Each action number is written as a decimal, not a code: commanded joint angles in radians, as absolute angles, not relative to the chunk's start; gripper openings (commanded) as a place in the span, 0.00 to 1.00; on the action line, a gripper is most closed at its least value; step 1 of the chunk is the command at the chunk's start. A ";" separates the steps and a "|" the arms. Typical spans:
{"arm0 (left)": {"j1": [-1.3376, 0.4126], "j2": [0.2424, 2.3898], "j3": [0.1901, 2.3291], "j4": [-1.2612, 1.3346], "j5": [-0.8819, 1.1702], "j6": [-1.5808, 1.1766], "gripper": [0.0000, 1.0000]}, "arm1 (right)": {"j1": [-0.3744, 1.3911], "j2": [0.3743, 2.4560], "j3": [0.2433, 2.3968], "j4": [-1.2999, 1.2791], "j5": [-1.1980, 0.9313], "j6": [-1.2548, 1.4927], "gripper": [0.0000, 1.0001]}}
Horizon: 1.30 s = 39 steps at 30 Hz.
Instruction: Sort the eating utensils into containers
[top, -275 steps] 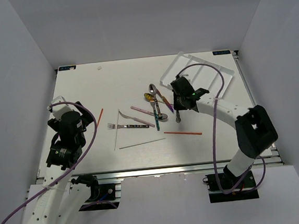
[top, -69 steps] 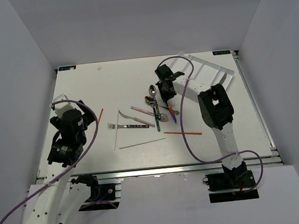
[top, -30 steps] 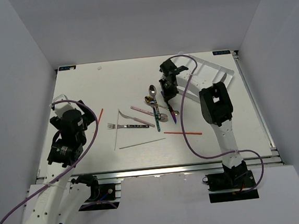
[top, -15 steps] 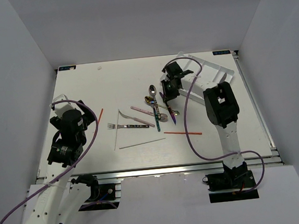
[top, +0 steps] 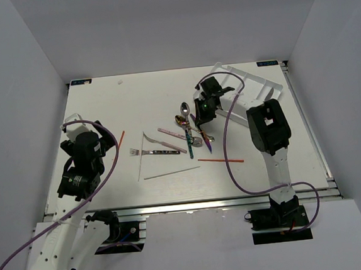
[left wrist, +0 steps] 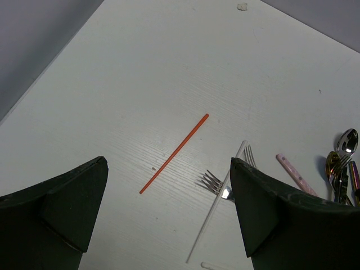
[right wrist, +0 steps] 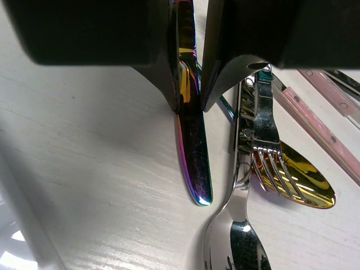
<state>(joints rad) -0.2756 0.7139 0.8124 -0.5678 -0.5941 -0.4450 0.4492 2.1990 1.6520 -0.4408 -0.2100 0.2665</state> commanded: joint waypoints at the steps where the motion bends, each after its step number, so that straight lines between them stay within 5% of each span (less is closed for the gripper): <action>1: -0.268 0.713 0.811 -0.560 -0.592 -0.437 0.98 | 0.451 2.194 1.612 -0.500 -0.219 0.268 0.00; 39: -0.268 0.706 0.811 -0.563 -0.600 -0.439 0.98 | 0.417 2.049 1.540 -0.436 -0.256 0.265 0.00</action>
